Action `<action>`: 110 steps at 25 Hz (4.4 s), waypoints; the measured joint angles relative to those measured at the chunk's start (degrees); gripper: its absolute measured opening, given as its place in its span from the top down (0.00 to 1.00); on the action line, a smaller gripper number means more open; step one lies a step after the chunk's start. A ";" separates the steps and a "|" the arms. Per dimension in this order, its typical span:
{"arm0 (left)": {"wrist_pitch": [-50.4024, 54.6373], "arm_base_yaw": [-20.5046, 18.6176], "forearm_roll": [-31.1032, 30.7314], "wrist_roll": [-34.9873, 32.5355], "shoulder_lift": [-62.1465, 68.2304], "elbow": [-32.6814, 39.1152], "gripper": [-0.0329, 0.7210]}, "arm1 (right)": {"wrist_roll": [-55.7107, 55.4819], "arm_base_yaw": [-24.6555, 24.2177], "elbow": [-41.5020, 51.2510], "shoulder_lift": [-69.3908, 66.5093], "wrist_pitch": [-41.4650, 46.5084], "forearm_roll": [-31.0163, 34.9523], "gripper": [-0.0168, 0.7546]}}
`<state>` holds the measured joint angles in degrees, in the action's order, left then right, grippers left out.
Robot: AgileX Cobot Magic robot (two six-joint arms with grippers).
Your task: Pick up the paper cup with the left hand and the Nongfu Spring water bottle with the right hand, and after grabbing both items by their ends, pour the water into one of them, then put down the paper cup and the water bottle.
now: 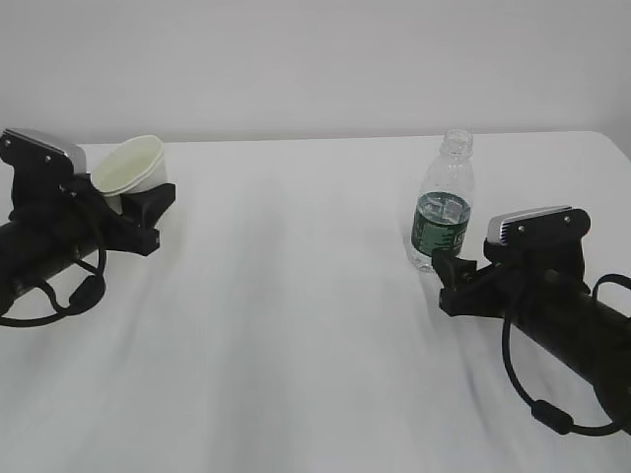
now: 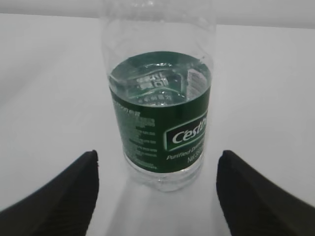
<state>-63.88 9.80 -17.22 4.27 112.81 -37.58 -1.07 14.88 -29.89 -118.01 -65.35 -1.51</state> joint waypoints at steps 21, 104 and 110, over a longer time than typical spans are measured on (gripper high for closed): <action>0.59 -0.85 10.00 -4.27 0.00 0.00 0.41 | -0.14 0.00 0.00 0.00 0.00 -0.10 0.24; -1.64 -5.82 10.29 -5.32 9.69 3.14 0.11 | -1.47 0.00 0.00 0.12 -0.10 -1.25 0.24; -1.75 -5.82 10.78 -5.32 7.22 6.54 0.12 | -1.57 0.00 0.00 0.12 -0.10 -1.25 0.24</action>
<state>-65.64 3.98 -6.44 -1.05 120.04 -31.04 -2.64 14.88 -29.89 -117.90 -65.44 -2.76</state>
